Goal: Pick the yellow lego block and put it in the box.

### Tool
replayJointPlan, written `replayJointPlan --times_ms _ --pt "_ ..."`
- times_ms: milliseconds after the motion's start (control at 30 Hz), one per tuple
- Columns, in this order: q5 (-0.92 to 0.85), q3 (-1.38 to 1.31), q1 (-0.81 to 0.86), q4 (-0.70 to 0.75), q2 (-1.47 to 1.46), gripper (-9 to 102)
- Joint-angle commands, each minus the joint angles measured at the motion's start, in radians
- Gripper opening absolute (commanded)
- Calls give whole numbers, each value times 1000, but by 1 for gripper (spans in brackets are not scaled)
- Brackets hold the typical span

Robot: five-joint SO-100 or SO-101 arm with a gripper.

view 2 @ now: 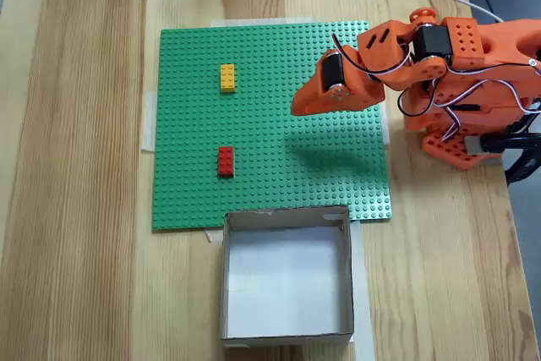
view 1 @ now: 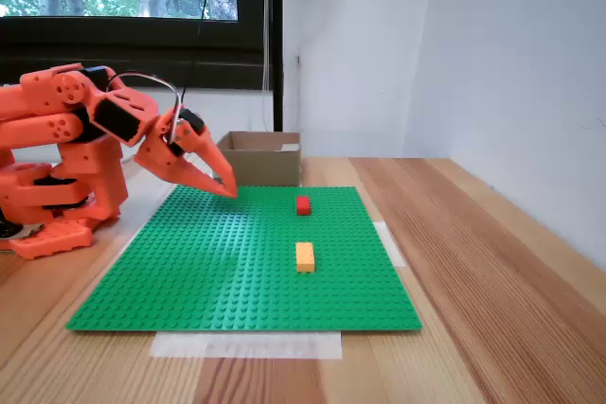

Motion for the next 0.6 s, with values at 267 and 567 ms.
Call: replayJointPlan --times_ms 267,567 --pt "11 -238 0 144 -137 -1" --pt "-31 -489 67 215 -383 -1"
